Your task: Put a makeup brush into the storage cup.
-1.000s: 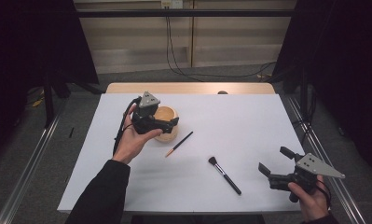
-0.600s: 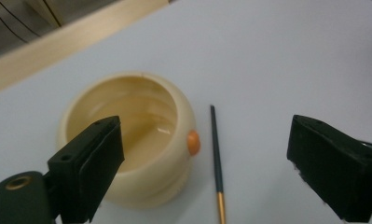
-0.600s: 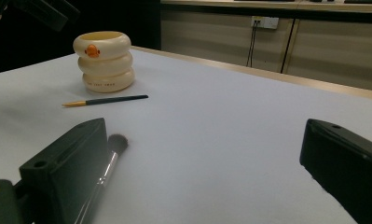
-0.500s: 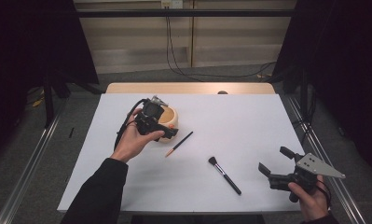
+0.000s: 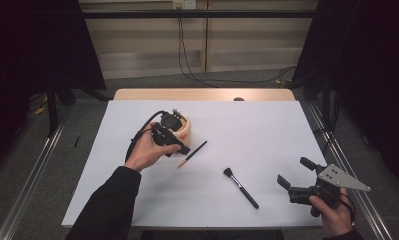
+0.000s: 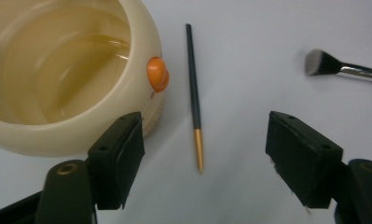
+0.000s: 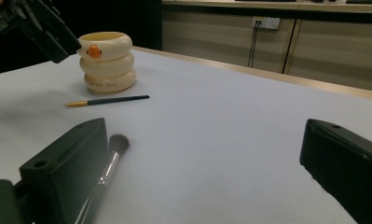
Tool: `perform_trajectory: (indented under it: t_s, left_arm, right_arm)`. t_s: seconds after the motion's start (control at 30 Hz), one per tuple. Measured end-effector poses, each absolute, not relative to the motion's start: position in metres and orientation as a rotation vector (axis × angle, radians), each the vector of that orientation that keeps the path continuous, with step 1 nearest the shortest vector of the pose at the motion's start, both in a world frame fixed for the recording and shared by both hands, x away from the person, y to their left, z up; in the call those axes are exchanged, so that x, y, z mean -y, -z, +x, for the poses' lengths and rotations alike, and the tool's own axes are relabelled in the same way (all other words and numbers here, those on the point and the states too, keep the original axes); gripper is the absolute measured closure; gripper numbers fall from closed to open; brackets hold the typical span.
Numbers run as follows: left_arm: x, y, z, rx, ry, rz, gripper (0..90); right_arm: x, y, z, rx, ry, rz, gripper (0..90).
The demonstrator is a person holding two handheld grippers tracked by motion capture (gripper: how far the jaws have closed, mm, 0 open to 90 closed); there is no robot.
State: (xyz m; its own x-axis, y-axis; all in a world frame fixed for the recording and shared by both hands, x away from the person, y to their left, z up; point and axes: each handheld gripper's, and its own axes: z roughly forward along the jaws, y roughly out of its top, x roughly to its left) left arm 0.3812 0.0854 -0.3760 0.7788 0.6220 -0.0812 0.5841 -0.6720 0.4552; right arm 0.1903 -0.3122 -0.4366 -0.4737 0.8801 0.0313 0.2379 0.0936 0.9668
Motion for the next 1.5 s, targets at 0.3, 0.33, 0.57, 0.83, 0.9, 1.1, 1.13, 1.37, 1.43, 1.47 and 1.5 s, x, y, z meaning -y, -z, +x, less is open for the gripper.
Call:
perform_trajectory:
  t_s: [0.3,0.33,0.57,0.83,0.9,1.1,1.13,1.37,1.43,1.47,1.5]
  left_arm:
    - [-0.077,0.389,0.383,-0.928,0.005,2.602,35.7]
    - [-0.076,0.392,0.384,-0.919,-0.017,2.616,37.8]
    - [-0.07,0.403,0.394,-0.953,0.034,2.628,56.3]
    - [-0.06,0.419,0.399,-0.947,0.064,2.706,68.1]
    - [-0.058,0.422,0.399,-0.95,0.043,2.703,69.6]
    - [-0.056,0.427,0.4,-0.879,0.059,2.747,71.8]
    - [-0.056,0.429,0.401,-0.885,0.05,2.75,71.8]
    - [-0.053,0.436,0.401,-0.877,0.065,2.774,71.7]
    - [-0.054,0.438,0.402,-0.893,0.05,2.773,74.7]
    - [-0.054,0.441,0.402,-0.896,0.069,2.758,74.6]
    - [-0.053,0.446,0.402,-0.884,0.069,2.784,73.6]
  right_arm:
    - [0.312,0.437,0.19,-1.788,-1.403,1.101,0.6]
    - [0.312,0.437,0.19,-1.788,-1.404,1.1,0.6]
    - [0.312,0.437,0.19,-1.79,-1.403,1.097,0.6]
    - [0.312,0.437,0.19,-1.796,-1.405,1.096,0.6]
    - [0.312,0.437,0.19,-1.797,-1.405,1.096,0.6]
    - [0.313,0.437,0.189,-1.8,-1.402,1.1,0.6]
    - [0.313,0.437,0.189,-1.8,-1.402,1.1,0.6]
    - [0.312,0.437,0.189,-1.801,-1.402,1.103,0.6]
    - [0.312,0.437,0.188,-1.793,-1.399,1.103,0.6]
    - [0.313,0.437,0.188,-1.8,-1.402,1.109,0.6]
    - [0.313,0.437,0.188,-1.798,-1.4,1.103,0.6]
